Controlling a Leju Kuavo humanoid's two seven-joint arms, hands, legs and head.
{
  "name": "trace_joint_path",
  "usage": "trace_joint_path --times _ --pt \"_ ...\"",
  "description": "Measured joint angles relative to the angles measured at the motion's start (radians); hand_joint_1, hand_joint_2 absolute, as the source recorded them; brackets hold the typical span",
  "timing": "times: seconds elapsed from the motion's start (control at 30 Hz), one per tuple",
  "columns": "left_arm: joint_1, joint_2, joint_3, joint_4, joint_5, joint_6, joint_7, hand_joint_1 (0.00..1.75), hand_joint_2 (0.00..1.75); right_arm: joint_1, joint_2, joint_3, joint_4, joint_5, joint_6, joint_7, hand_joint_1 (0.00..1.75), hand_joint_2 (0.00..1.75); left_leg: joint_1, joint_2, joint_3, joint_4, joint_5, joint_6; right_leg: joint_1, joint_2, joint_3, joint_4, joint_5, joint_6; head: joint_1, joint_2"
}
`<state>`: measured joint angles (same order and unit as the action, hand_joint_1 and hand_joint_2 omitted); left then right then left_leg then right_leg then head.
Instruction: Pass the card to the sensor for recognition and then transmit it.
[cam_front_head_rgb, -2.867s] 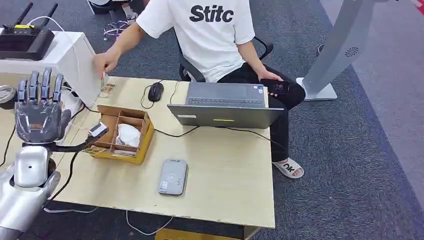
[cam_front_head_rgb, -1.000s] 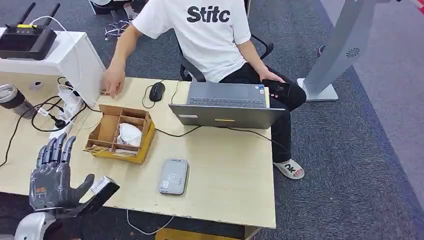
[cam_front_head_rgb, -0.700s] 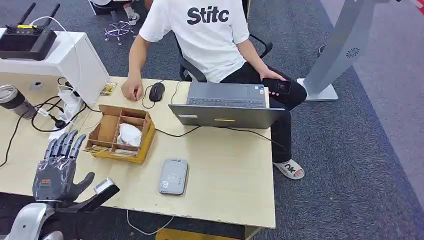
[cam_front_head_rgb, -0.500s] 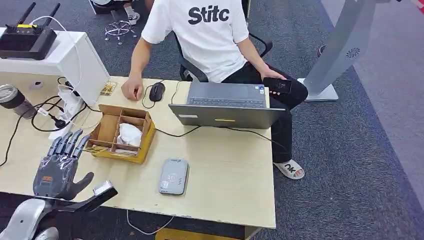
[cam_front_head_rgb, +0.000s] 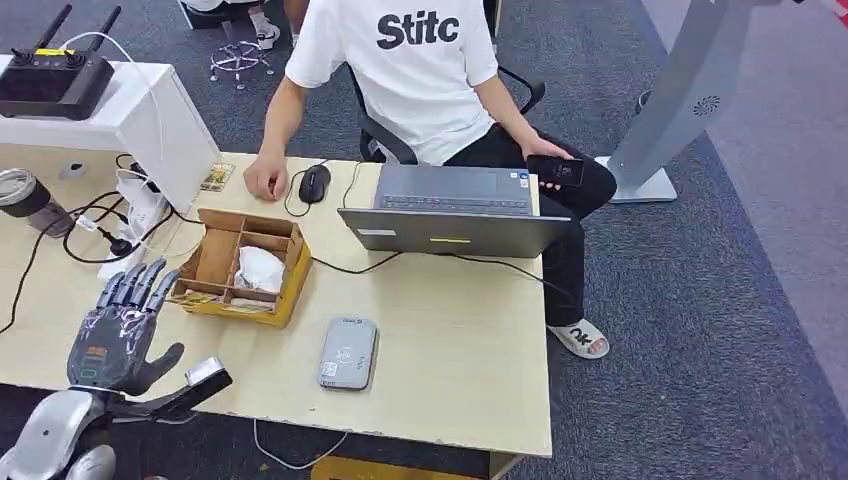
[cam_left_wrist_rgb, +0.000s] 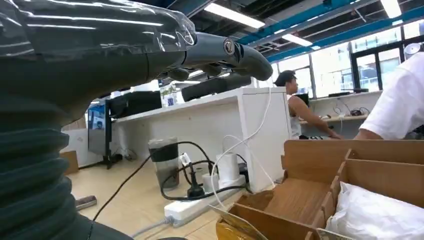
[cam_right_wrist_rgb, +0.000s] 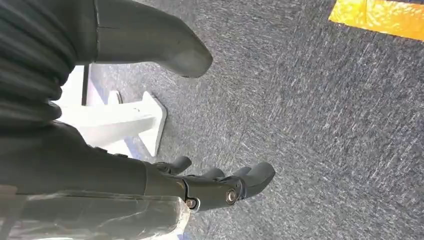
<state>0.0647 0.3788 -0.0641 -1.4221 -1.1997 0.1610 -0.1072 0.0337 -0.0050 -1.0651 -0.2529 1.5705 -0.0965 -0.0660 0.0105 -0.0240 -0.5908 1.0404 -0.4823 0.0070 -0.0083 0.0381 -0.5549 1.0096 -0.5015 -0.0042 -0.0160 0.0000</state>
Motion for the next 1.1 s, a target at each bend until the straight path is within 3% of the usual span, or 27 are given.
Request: trace_joint_path --times 0.57,1.1 --pt "-0.083 -0.004 -0.016 0.121 -0.108 0.034 0.043 0.0 1.75 -0.007 -0.005 0.027 0.008 0.0 0.002 -0.004 0.0 1.75 0.0 0.0 0.0 0.0 0.001 0.0 0.0 0.0 0.0 0.0 0.0 0.0 0.0 0.0" --pt "-0.192 -0.056 -0.074 0.267 -0.136 0.101 0.02 0.0 1.75 -0.014 -0.015 0.052 0.018 0.0 0.005 -0.001 0.0 1.75 0.0 0.0 0.0 0.0 0.001 0.0 0.0 0.0 0.0 0.0 0.0 0.0 0.0 0.0"
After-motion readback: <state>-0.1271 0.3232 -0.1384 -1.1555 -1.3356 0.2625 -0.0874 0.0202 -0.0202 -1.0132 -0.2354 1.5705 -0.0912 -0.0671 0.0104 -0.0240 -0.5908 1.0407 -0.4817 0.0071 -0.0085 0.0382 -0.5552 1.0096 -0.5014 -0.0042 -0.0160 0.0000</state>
